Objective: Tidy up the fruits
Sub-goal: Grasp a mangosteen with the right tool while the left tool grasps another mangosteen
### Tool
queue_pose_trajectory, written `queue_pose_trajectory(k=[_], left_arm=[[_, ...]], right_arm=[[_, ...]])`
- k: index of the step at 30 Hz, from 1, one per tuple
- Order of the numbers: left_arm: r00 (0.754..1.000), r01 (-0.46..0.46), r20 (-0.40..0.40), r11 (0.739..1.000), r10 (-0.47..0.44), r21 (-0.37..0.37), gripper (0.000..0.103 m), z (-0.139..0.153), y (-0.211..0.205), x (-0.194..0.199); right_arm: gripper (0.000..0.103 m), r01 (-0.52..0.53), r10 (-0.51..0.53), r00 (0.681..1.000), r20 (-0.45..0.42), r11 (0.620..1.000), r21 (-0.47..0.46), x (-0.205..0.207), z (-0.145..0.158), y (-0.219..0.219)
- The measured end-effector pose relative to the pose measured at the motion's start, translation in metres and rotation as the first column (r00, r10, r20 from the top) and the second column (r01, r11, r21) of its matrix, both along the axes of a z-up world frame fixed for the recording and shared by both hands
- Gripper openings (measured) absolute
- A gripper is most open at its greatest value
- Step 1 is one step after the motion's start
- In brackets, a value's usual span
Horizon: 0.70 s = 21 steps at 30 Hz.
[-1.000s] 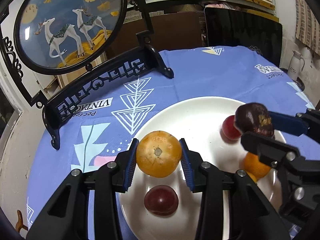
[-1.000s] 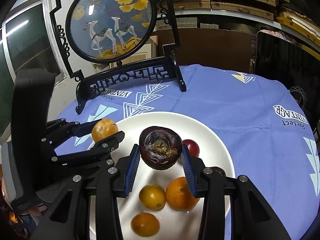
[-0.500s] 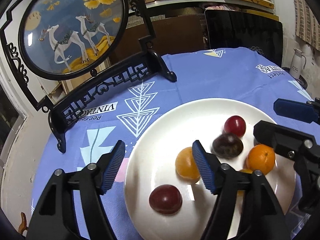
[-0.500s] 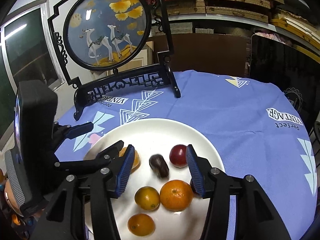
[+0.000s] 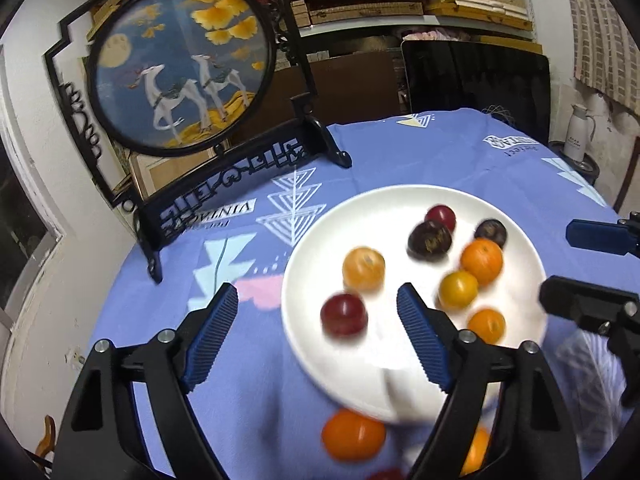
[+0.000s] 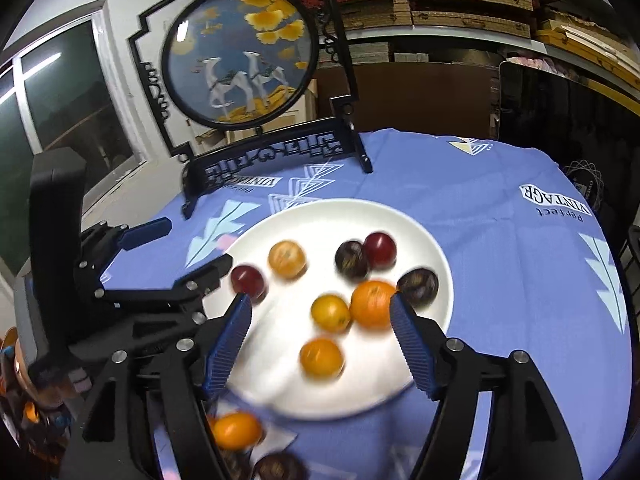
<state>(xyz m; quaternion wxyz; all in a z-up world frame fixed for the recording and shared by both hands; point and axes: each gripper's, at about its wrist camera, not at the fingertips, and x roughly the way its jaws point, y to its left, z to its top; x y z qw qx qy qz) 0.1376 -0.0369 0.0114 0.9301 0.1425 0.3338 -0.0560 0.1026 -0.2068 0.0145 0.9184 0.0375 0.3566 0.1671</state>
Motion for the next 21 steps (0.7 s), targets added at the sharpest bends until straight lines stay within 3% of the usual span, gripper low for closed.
queue_pose_trajectory(k=[3,7,11,14,21], left_arm=[[1.0,0.0,0.001,0.999,0.0,-0.037,0.088,0.001,0.025,-0.031],[1.0,-0.019,-0.013,0.998,0.018,-0.052,0.089,-0.005,0.061,-0.069],[0.997,-0.023,-0.073,0.997,0.018,-0.075,0.089,-0.022,0.091,-0.101],[0.993,0.007,-0.114,0.997,-0.016,-0.076,0.089,-0.037,0.098,-0.12],[0.977,0.102,-0.18,0.992,-0.115,-0.077,0.089,-0.062,0.079,-0.147]], right_arm=[[0.073,-0.028,0.028,1.0,0.013,0.999,-0.025,-0.032,0.0,0.0],[0.073,-0.082,0.083,0.997,0.01,0.993,-0.086,-0.075,-0.014,0.001],[0.073,-0.164,0.16,0.986,-0.034,0.961,-0.224,-0.106,-0.048,0.015],[0.073,-0.202,0.189,0.979,-0.07,0.929,-0.31,-0.111,-0.071,0.025],[0.071,-0.223,0.19,0.973,-0.127,0.918,-0.329,-0.085,-0.089,0.035]])
